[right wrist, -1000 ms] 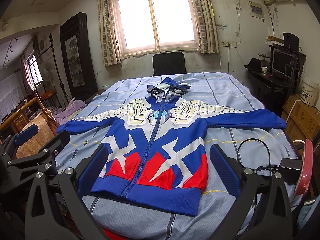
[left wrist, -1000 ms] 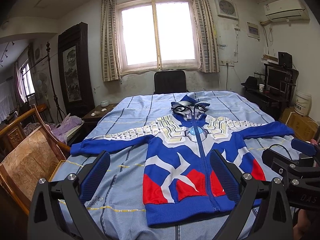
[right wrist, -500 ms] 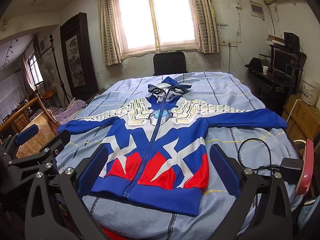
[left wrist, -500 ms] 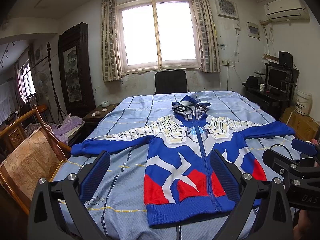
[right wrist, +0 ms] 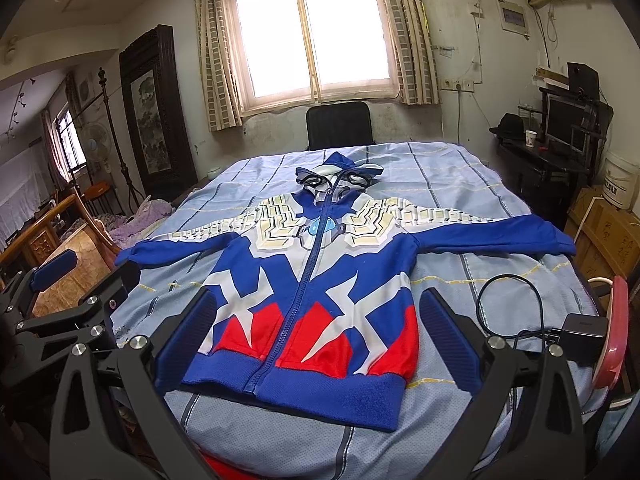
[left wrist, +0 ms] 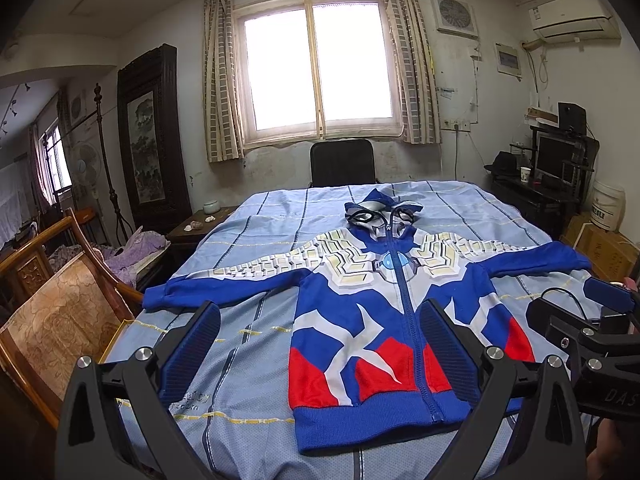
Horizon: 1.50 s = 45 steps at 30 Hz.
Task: Fold large clothes
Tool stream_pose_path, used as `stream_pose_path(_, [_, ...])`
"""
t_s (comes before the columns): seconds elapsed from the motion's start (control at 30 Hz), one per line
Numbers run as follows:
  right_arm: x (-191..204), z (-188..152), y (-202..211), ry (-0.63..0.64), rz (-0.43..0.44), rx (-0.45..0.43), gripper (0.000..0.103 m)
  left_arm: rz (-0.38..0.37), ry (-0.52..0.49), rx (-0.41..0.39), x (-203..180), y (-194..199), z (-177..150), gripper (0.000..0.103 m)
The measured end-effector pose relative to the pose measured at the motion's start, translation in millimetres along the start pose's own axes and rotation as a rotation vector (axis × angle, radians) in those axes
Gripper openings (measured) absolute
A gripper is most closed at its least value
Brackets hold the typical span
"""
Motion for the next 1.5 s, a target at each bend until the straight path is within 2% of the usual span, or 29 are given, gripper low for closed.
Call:
stream_pose_path(0.37, [1.1,-5.8,-6.5,-0.003,0.003,0.014,0.099,0.002,0.001,0.014,-1.3,-7.3,-4.6,0.1])
stream_pose_path(0.57, [-5.9,-8.2,-16.6,-0.022,0.013,0.023,0.099,0.0,0.004,0.05,1.0,-22.9,-10.0,0.1])
stream_pose_path(0.73, [-29.4,-17.4,-41.5,-0.063,0.015,0.089,0.099,-0.021,0.025,0.156,11.1,-58.0,-24.7,0.1])
stream_pose_path(0.97, [-53.3,-39.6,-91.9,-0.076,-0.019,0.191,0.097,0.013,0.022,0.306,20.5,-121.4,-58.5,0.1])
stream_pose_path(1.13, [-54.9,-56.7,-126.4,-0.05,-0.012,0.286,0.097,0.054,-0.005,0.391,22.9,-156.9,-80.0,0.1])
stream_pose_path(1.2, [-56.9,-65.3,-139.8,-0.067,0.021,0.341,0.097,0.049,-0.005,0.43,25.0,-169.9,-88.9,0.1])
stream_pose_path(1.33, [-68.2,-41.9,-129.0,-0.087,0.047,0.302,0.097,0.028,-0.023,0.45,26.0,-172.1,-81.1,0.1])
stream_pose_path(1.43, [-106.8,2.8,-105.8,-0.218,0.071,0.196,0.097,-0.03,-0.033,0.424,22.8,-160.8,-55.7,0.099])
stream_pose_path(1.5, [-144.9,29.0,-92.0,-0.334,0.095,0.106,0.098,-0.038,-0.05,0.38,19.8,-149.7,-35.1,0.1])
Point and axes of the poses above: each gripper's, at about its wrist camera, not at the fingertips, and y roughly against the way its jaws point, x to its left, z to its top, the point moved 10 cm from there along -y, roughly the way its jaws point, and after that the axes turned 15 degrees about x, right-handed, at the moved point
